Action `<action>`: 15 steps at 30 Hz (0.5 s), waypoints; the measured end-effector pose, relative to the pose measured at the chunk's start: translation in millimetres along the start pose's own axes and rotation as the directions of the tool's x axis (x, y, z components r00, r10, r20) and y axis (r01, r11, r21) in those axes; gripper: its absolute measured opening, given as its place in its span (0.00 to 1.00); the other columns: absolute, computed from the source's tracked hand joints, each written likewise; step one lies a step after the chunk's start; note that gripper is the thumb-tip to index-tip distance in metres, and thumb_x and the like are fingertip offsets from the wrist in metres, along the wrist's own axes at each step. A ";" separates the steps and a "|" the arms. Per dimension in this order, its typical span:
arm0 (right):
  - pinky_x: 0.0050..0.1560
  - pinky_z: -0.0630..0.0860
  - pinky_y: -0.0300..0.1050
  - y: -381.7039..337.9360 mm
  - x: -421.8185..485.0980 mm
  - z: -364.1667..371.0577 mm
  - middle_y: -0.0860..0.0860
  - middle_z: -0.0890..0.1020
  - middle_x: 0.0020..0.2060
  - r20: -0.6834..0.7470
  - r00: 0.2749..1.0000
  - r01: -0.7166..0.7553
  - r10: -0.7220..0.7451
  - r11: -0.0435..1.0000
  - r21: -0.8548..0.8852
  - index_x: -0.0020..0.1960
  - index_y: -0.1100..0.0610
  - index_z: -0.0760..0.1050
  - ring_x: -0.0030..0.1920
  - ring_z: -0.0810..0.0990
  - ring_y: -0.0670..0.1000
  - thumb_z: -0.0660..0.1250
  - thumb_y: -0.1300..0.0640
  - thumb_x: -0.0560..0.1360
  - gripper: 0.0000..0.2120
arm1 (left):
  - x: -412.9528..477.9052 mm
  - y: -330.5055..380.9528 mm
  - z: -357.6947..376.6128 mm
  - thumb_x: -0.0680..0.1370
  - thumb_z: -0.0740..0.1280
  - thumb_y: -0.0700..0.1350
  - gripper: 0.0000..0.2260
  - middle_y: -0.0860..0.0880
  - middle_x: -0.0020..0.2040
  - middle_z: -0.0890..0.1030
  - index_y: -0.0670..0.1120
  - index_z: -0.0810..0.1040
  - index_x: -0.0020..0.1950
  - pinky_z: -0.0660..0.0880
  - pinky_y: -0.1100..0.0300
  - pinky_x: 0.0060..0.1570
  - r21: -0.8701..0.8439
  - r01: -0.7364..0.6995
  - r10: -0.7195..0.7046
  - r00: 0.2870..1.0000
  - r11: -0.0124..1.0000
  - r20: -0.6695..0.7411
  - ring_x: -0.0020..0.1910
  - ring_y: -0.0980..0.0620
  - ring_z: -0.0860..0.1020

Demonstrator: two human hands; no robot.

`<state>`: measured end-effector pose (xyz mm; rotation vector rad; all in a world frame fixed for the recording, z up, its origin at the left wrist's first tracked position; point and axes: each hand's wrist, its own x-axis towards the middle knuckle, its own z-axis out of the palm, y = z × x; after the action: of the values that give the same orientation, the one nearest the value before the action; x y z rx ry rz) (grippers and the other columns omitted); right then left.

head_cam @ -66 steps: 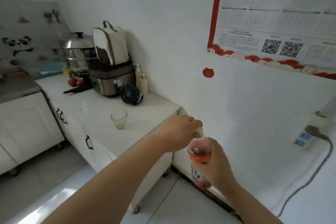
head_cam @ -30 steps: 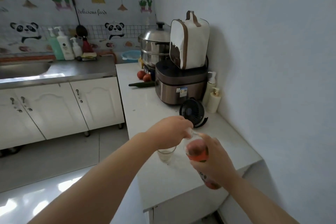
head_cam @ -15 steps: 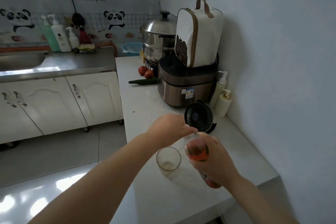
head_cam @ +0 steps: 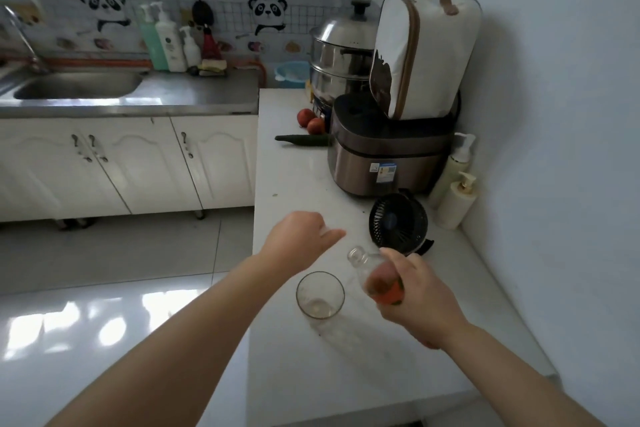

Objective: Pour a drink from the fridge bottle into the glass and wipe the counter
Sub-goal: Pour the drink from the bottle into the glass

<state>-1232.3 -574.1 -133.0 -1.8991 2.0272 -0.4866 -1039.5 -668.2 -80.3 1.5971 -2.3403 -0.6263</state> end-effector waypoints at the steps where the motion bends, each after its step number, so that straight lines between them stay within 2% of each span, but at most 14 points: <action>1: 0.44 0.71 0.43 2.8 0.5 -0.2 0.49 0.69 0.54 0.027 1.000 0.011 -0.010 0.999 -0.040 0.71 0.44 0.57 0.51 0.73 0.52 0.70 0.48 0.66 0.38 | -1.8 -3.9 2.5 0.77 0.61 0.59 0.23 0.50 0.28 0.65 0.47 0.61 0.29 0.58 0.59 0.26 0.017 0.012 -0.012 1.000 1.000 0.011 0.32 0.49 0.66; 4: 0.43 0.71 0.42 9.9 2.8 0.2 0.49 0.69 0.55 0.084 0.996 0.049 -0.036 0.987 -0.154 0.72 0.44 0.55 0.54 0.72 0.52 0.68 0.48 0.66 0.38 | -7.7 -14.3 9.0 0.78 0.61 0.58 0.22 0.51 0.28 0.65 0.47 0.60 0.29 0.58 0.61 0.26 0.055 0.033 -0.035 0.999 0.998 0.025 0.35 0.48 0.68; 6: 0.42 0.69 0.41 13.1 5.1 -0.1 0.49 0.69 0.54 0.110 0.993 0.072 -0.049 0.975 -0.211 0.73 0.44 0.55 0.55 0.71 0.51 0.68 0.47 0.66 0.38 | -11.4 -18.8 12.1 0.78 0.60 0.57 0.22 0.51 0.28 0.64 0.47 0.59 0.29 0.58 0.59 0.27 0.064 0.040 -0.042 0.999 0.997 0.027 0.38 0.43 0.71; 9: 0.41 0.67 0.41 16.1 7.6 0.7 0.50 0.69 0.55 0.161 0.985 0.105 -0.060 0.952 -0.287 0.73 0.44 0.55 0.56 0.71 0.52 0.67 0.48 0.66 0.38 | -15.1 -23.3 15.8 0.78 0.61 0.56 0.20 0.48 0.32 0.70 0.45 0.63 0.32 0.61 0.58 0.32 0.063 0.062 -0.064 0.997 0.996 0.037 0.42 0.41 0.75; 10: 0.41 0.67 0.41 16.8 8.0 1.0 0.50 0.69 0.55 0.173 0.983 0.116 -0.064 0.944 -0.307 0.73 0.45 0.55 0.57 0.71 0.53 0.66 0.48 0.67 0.38 | -15.9 -24.9 17.0 0.78 0.61 0.56 0.20 0.47 0.32 0.71 0.45 0.63 0.32 0.61 0.59 0.32 0.059 0.068 -0.070 0.997 0.996 0.036 0.41 0.42 0.74; 12: 0.42 0.67 0.41 17.3 9.8 1.2 0.50 0.69 0.55 0.188 0.980 0.129 -0.068 0.932 -0.338 0.73 0.44 0.55 0.57 0.70 0.53 0.66 0.48 0.67 0.37 | -17.3 -29.1 19.9 0.78 0.61 0.55 0.21 0.50 0.30 0.67 0.46 0.61 0.30 0.59 0.59 0.29 0.056 0.075 -0.076 0.997 0.996 0.031 0.37 0.46 0.69; 15: 0.42 0.68 0.42 18.2 12.2 1.9 0.50 0.69 0.54 0.210 0.976 0.132 -0.058 0.925 -0.356 0.72 0.44 0.55 0.57 0.70 0.52 0.66 0.48 0.67 0.37 | -18.5 -35.3 23.9 0.78 0.61 0.55 0.22 0.51 0.28 0.65 0.47 0.59 0.29 0.57 0.60 0.26 0.048 0.089 -0.090 0.996 0.995 0.023 0.36 0.48 0.67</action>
<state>-1248.4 -585.2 -143.0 -2.1674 2.0075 0.0723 -1013.8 -656.9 -117.3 1.7325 -2.3291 -0.6179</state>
